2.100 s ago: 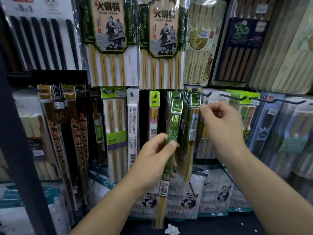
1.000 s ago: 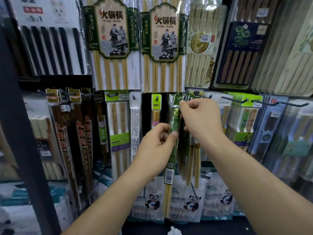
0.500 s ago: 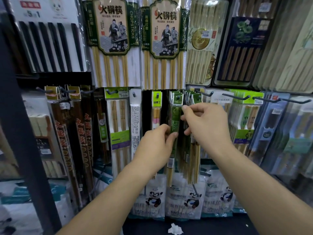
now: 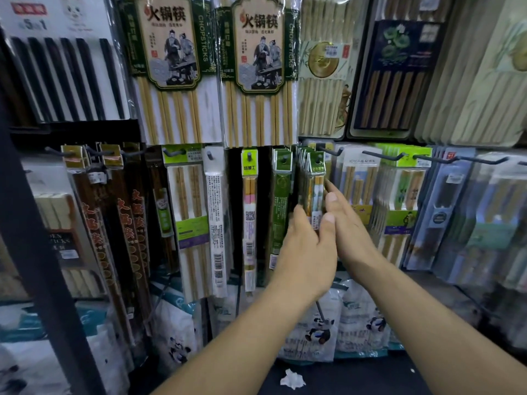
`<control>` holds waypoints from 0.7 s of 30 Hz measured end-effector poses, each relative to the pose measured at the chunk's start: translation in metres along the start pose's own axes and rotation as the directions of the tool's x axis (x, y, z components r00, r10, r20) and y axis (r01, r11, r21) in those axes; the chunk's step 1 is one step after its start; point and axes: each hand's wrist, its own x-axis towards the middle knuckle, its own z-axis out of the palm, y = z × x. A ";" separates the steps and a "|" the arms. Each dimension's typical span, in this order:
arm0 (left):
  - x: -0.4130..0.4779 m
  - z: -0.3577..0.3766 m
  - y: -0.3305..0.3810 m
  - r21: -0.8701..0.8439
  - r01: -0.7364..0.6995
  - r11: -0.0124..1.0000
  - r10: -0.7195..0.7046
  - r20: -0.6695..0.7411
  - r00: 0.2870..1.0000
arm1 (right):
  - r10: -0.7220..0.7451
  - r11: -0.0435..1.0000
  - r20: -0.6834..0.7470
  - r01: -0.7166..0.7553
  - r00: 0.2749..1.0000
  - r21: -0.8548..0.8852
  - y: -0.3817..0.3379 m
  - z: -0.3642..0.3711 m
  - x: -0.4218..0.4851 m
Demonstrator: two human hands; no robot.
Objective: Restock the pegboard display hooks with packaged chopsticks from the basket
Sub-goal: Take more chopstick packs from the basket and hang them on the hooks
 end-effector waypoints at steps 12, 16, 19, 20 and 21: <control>0.050 0.028 -0.007 -0.540 -0.011 0.841 -0.078 -0.142 0.987 | 0.059 0.985 0.132 -0.080 0.989 0.154 0.023 0.010 0.027; 0.057 0.026 -0.010 -0.569 -0.002 0.822 -0.090 -0.134 0.987 | 0.049 0.979 0.141 -0.075 0.989 0.187 0.026 0.012 0.031; 0.054 0.026 -0.011 -0.563 0.007 0.826 -0.093 -0.124 0.988 | 0.048 0.979 0.137 -0.074 0.989 0.191 0.030 0.012 0.031; 0.052 0.025 -0.011 -0.568 0.015 0.823 -0.098 -0.116 0.988 | 0.047 0.979 0.138 -0.073 0.989 0.191 0.031 0.012 0.030; 0.050 0.025 -0.011 -0.574 0.031 0.818 -0.108 -0.100 0.989 | 0.049 0.978 0.141 -0.076 0.989 0.193 0.032 0.012 0.028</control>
